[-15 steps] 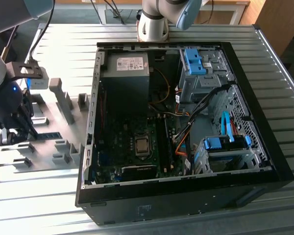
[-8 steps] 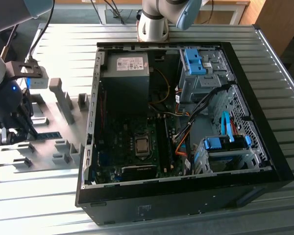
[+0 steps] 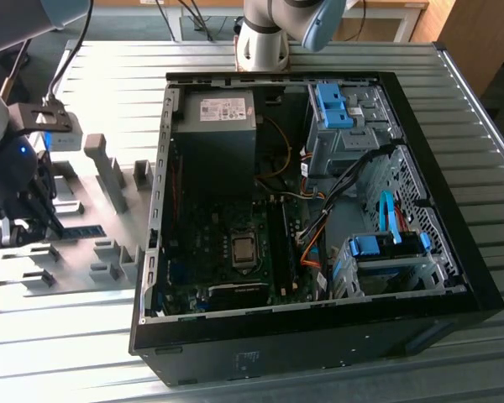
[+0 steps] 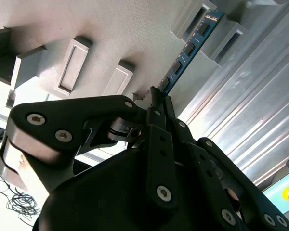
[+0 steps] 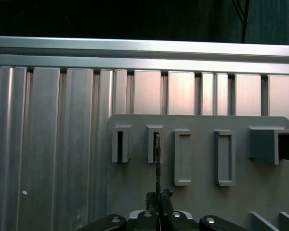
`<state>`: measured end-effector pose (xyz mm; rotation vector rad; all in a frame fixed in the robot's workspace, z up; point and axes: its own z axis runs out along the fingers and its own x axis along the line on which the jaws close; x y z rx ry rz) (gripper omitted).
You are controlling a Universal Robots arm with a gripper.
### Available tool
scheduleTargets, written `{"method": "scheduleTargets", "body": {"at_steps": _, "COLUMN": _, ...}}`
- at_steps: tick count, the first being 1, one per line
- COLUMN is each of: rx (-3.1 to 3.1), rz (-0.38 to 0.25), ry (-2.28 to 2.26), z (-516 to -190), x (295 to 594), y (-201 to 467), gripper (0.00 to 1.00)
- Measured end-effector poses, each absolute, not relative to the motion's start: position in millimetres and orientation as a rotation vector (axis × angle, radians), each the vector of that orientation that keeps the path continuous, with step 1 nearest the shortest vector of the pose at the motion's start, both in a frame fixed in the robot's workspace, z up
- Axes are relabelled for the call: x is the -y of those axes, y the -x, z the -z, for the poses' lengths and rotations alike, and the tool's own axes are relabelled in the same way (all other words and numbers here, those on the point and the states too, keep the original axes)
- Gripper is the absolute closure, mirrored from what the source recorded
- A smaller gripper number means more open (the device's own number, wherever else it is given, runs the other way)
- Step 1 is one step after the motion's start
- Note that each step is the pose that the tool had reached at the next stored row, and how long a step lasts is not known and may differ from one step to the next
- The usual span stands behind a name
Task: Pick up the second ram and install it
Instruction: 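Pick up the second ram and move it above second insertion slot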
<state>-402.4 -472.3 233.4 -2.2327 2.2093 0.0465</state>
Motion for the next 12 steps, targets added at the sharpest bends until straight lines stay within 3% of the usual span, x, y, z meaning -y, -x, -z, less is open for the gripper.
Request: {"method": "scheduleTargets", "body": {"at_steps": 12, "rx": -2.21, "rz": -0.046, "ry": 2.233, "z": -238.0, "x": 472.3, "y": 402.4, "gripper": 0.86}}
